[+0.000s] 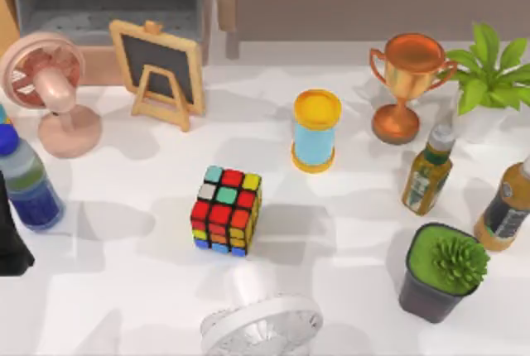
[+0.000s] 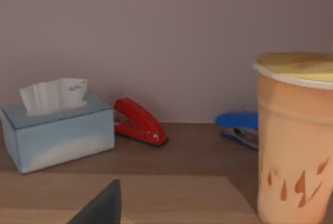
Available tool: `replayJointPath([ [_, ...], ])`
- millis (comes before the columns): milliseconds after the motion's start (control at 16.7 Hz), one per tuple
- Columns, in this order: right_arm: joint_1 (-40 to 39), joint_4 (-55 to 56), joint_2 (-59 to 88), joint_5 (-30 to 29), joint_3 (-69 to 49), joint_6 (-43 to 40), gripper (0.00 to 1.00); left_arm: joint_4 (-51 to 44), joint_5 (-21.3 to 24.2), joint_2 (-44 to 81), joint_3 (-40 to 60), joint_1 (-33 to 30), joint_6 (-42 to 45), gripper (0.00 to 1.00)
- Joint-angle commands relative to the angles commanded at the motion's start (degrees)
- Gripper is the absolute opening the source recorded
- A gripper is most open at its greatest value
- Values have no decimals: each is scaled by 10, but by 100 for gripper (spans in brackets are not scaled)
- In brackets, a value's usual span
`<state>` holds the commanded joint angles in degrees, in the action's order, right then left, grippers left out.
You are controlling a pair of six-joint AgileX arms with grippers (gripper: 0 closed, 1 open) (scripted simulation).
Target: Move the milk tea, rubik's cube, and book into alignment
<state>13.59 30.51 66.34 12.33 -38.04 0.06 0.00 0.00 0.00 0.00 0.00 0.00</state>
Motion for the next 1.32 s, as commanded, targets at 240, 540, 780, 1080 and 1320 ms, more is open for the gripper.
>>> replayJointPath([
  [240, 41, 90, 211, 35, -112, 2, 100, 0, 0, 0, 0, 0, 0, 100],
  [540, 73, 161, 380, 65, -201, 2, 100, 0, 0, 0, 0, 0, 0, 100],
  [780, 79, 174, 409, 71, -218, 2, 100, 0, 0, 0, 0, 0, 0, 100],
  [1080, 76, 170, 414, 68, -224, 2, 100, 0, 0, 0, 0, 0, 0, 100],
  [1320, 67, 148, 465, 57, -299, 2, 100, 0, 0, 0, 0, 0, 0, 100],
])
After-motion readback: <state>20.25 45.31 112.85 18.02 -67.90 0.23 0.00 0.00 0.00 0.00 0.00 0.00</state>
